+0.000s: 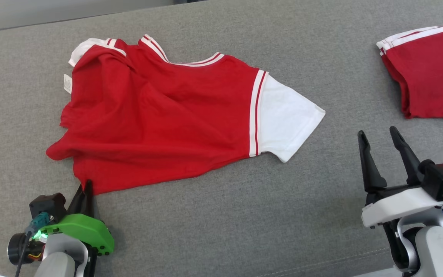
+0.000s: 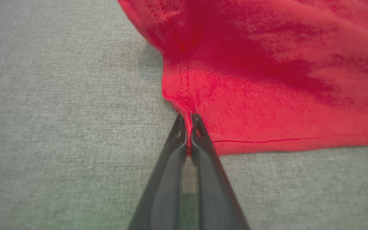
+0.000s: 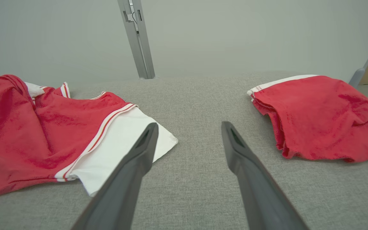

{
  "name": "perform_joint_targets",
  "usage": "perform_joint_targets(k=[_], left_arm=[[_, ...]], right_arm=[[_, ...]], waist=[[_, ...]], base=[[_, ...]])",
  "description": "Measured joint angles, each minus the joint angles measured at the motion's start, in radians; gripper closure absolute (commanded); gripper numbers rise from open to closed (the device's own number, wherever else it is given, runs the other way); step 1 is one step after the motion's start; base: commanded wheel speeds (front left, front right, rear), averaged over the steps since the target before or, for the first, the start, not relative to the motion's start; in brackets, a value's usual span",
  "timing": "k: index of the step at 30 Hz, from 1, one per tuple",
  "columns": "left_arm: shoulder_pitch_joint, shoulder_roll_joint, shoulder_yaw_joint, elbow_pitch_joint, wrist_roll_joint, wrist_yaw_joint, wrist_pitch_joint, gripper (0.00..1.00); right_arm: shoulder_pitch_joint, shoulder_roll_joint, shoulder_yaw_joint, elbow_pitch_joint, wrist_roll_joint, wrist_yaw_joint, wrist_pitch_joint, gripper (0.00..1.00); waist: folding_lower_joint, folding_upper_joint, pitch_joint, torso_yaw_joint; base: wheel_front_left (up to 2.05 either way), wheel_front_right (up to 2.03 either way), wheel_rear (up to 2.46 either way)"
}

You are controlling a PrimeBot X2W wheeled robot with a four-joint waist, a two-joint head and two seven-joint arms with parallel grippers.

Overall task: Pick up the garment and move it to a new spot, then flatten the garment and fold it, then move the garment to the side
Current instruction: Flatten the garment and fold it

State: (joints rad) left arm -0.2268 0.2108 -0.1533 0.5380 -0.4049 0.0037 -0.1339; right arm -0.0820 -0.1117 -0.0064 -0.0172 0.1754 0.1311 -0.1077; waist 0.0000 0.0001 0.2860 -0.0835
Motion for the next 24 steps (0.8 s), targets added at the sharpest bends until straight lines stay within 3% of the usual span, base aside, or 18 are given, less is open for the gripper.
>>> perform_joint_targets(k=[8, 18, 19, 20, 21, 24], left_arm=[[-0.050, -0.012, -0.020, 0.018, 0.001, -0.003, -0.030, 1.00], [-0.102, -0.036, -0.056, 0.007, 0.024, -0.003, -0.063, 1.00], [-0.103, -0.038, -0.058, 0.003, 0.024, -0.004, -0.069, 1.00], [-0.103, -0.040, -0.056, -0.002, 0.024, -0.004, -0.073, 1.00], [-0.103, -0.041, -0.056, -0.008, 0.022, -0.006, -0.076, 1.00], [-0.099, -0.039, -0.054, -0.041, 0.018, -0.009, -0.083, 1.00]], right_arm=[[-0.132, -0.057, 0.046, 0.239, 0.059, 0.000, -0.046, 0.00], [-0.389, -0.072, 0.160, 0.625, 0.127, 0.000, -0.098, 0.00], [-0.406, -0.073, 0.159, 0.653, 0.136, 0.000, -0.107, 0.05], [-0.418, -0.074, 0.160, 0.672, 0.143, 0.000, -0.115, 0.65], [-0.430, -0.075, 0.165, 0.690, 0.156, 0.000, -0.122, 1.00], [-0.437, -0.087, 0.184, 0.704, 0.181, 0.000, -0.142, 1.00]], waist=[[0.0000, 0.0000, 0.035, 0.027], [0.0000, 0.0000, 0.091, 0.083], [0.0000, 0.0000, 0.094, 0.089], [0.0000, 0.0000, 0.096, 0.093], [0.0000, 0.0000, 0.097, 0.098], [0.0000, 0.0000, 0.089, 0.107]], base=[[0.00, 0.00, 0.00], [0.00, 0.00, 0.00], [0.00, 0.00, 0.00], [0.00, 0.00, 0.00], [0.00, 0.00, 0.00], [0.00, 0.00, 0.00]])
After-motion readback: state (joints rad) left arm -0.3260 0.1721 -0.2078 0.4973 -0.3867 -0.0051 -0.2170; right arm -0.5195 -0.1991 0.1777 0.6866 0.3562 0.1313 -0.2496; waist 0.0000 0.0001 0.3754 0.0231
